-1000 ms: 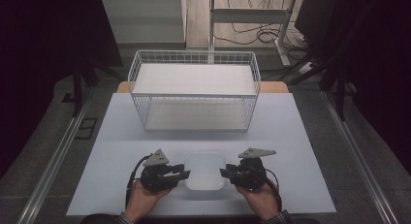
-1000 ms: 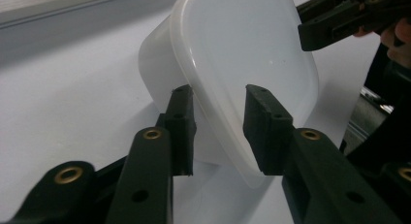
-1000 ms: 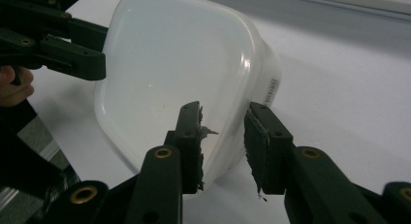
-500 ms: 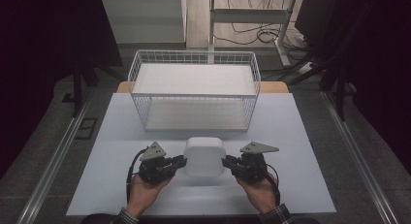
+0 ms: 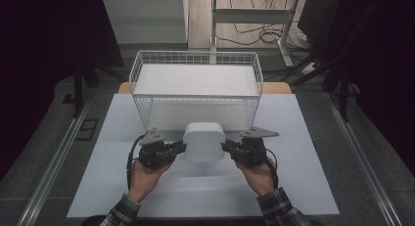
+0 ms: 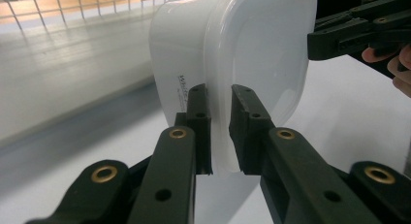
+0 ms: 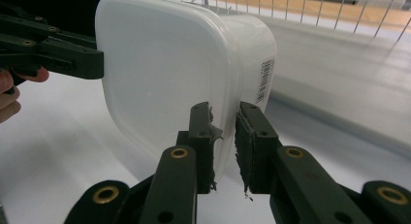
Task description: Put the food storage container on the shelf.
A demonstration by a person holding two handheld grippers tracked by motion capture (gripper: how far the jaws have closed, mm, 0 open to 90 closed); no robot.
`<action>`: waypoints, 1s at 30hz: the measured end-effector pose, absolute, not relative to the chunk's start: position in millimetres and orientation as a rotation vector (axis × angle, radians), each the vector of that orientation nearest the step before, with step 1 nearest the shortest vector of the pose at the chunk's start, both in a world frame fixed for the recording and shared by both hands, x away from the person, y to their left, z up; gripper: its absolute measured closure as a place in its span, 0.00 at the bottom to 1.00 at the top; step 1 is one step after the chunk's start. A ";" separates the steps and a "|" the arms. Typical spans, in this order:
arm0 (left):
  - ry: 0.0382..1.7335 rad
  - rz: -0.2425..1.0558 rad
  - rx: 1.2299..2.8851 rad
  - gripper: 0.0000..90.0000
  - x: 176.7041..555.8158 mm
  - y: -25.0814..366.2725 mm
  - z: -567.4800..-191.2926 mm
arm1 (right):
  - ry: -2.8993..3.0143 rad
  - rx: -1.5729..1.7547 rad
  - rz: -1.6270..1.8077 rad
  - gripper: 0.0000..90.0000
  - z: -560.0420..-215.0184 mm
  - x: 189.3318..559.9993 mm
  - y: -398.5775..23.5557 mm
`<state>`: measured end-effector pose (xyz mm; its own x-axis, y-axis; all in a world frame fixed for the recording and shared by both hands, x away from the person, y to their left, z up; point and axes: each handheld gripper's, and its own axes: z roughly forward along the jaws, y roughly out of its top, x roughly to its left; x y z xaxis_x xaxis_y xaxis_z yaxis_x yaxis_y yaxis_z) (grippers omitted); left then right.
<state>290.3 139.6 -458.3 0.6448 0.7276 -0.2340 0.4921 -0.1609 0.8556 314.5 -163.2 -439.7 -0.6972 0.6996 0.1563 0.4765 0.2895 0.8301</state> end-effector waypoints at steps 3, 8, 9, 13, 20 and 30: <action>0.979 0.286 1.811 0.88 297.0 140.8 -456.1 | 2.307 1.070 1.371 0.85 -436.3 322.7 -160.8; 0.984 0.303 1.798 0.88 310.3 143.0 -453.8 | 2.291 1.056 1.375 0.85 -432.8 335.1 -157.4; 0.985 0.306 1.800 0.88 313.2 143.4 -453.8 | 2.287 1.051 1.374 0.85 -432.6 338.7 -156.5; 1.002 0.309 1.796 0.88 325.1 143.9 -455.1 | 2.281 1.054 1.365 0.85 -433.7 350.2 -153.4; 1.034 0.306 1.792 0.87 347.1 145.9 -461.0 | 2.278 1.064 1.349 0.85 -437.9 371.6 -148.0; 1.092 0.288 1.792 0.86 366.3 147.4 -476.7 | 2.287 1.098 1.308 0.85 -452.7 391.9 -138.7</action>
